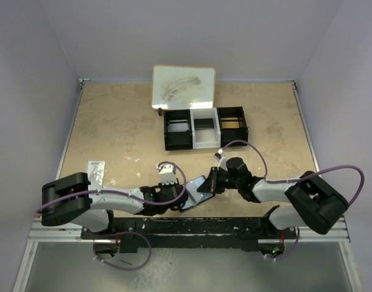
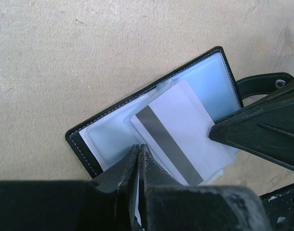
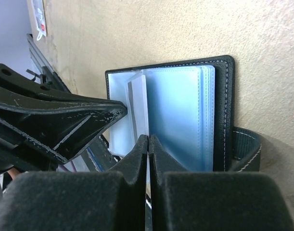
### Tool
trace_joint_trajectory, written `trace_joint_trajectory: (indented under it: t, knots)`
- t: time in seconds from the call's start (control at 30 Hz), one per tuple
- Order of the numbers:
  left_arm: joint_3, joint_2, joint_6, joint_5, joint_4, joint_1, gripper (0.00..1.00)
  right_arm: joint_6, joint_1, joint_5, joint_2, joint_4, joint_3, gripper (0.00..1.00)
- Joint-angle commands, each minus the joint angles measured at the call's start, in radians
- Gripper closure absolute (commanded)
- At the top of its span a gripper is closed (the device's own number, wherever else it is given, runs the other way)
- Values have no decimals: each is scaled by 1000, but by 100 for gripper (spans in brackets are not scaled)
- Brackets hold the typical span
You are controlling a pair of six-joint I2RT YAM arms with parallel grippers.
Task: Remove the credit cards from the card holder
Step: Remove the credit card from the card holder.
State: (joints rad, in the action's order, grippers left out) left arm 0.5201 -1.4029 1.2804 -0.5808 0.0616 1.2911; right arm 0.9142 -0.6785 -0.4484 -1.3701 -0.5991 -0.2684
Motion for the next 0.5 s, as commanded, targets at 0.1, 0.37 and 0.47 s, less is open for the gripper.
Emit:
trace_joint_trajectory:
  t: [0.1,0.37,0.47]
  knots:
    - [-11,-32,-16,-28,149,-1,99,21,13,59,-4,-58,37,100]
    - [-12,-12,-7,-36,162,-1,100,8,13,-5,-39,-175,83,100]
    - [-12,-11,-18,-29,159,-1,100,-24,12,-79,-69,-180,76,90]
